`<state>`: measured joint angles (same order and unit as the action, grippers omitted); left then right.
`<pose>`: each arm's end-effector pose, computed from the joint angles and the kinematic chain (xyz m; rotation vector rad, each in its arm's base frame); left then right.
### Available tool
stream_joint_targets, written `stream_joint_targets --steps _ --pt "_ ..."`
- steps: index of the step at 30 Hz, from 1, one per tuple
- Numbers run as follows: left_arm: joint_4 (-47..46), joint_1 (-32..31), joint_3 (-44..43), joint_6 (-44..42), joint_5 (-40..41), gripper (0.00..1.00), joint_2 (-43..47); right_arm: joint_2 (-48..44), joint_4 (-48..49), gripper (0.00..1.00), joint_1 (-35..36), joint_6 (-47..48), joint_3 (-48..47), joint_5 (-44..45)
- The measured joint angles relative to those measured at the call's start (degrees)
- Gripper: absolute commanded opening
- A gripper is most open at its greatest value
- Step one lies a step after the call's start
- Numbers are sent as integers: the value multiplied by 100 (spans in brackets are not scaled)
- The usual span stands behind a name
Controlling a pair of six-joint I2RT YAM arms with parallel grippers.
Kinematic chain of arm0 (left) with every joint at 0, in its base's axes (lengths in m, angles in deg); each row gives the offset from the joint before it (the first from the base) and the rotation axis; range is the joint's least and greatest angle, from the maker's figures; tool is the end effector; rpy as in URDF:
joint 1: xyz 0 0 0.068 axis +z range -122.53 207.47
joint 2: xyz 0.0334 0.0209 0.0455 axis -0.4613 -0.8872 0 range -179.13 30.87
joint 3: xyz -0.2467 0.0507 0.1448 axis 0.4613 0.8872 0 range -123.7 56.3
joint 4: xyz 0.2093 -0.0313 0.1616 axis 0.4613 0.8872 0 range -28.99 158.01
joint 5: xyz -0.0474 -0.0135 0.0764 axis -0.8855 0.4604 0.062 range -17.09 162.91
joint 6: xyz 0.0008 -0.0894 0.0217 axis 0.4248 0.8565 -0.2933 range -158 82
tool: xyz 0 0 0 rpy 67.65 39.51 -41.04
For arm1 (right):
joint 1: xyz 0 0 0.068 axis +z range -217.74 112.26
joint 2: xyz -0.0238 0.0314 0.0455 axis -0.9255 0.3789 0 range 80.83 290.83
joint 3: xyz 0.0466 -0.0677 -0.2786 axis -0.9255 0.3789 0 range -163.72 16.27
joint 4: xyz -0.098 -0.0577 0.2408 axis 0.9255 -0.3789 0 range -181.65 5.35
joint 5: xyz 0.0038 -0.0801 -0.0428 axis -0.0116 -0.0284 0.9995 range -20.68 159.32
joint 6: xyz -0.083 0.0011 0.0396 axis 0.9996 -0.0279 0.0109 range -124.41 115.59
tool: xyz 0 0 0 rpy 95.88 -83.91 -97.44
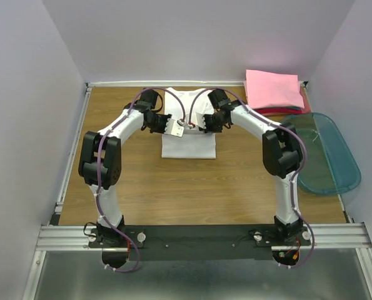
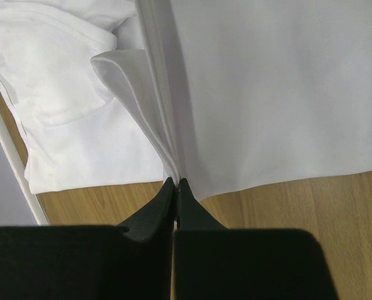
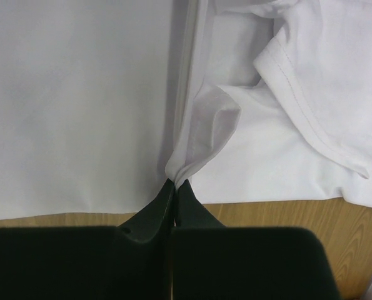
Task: Fold and stack the t-shirts
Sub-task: Fold the tshirt
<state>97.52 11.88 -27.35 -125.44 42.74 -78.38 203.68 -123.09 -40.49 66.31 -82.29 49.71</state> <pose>0.4055 -0.1562 0.1975 2.0140 1.3922 -0.1773 0.4278 0.2515 0.1676 -2.0108 1.6060 0.1816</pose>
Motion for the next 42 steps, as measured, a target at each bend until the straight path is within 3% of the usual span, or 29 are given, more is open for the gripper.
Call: stream_joint_targets --steps 2,3,4,5,6,10,16,23,32,38,40,42 --pt "-87 2 -2 26 26 23 -48 96 -39 21 0 11 -103 4" --pt "-142 4 -2 33 50 26 -72 133 -63 37 2 15 -160 4" --pt "-179 7 -2 63 70 29 -83 173 -81 44 2 2 -229 7" --pt "-234 17 -2 101 98 40 -94 221 -87 48 0 4 -343 15" --pt "-271 33 -15 146 118 42 -103 258 -103 51 -7 -68 -452 33" --pt "-391 162 -90 398 164 53 -111 348 -153 54 -50 -382 -999 66" --pt "-487 435 -249 1126 114 53 105 164 -109 54 -177 -1143 -1276 66" --pt "-225 573 -37 2363 -452 50 654 -319 -179 50 -254 -2667 -686 -199" --pt "-599 581 317 5401 -2782 52 286 -92 -225 50 -645 -5311 -750 -2166" --pt "-1281 328 1484 6920 -3713 60 269 -162 170 63 -702 -6693 409 -3593" --pt "-1532 225 1875 7337 -3799 66 269 -144 282 90 -586 -7088 796 -3866" --pt "-1740 164 2122 7770 -3858 72 262 -96 389 96 -487 -7442 951 -4059"
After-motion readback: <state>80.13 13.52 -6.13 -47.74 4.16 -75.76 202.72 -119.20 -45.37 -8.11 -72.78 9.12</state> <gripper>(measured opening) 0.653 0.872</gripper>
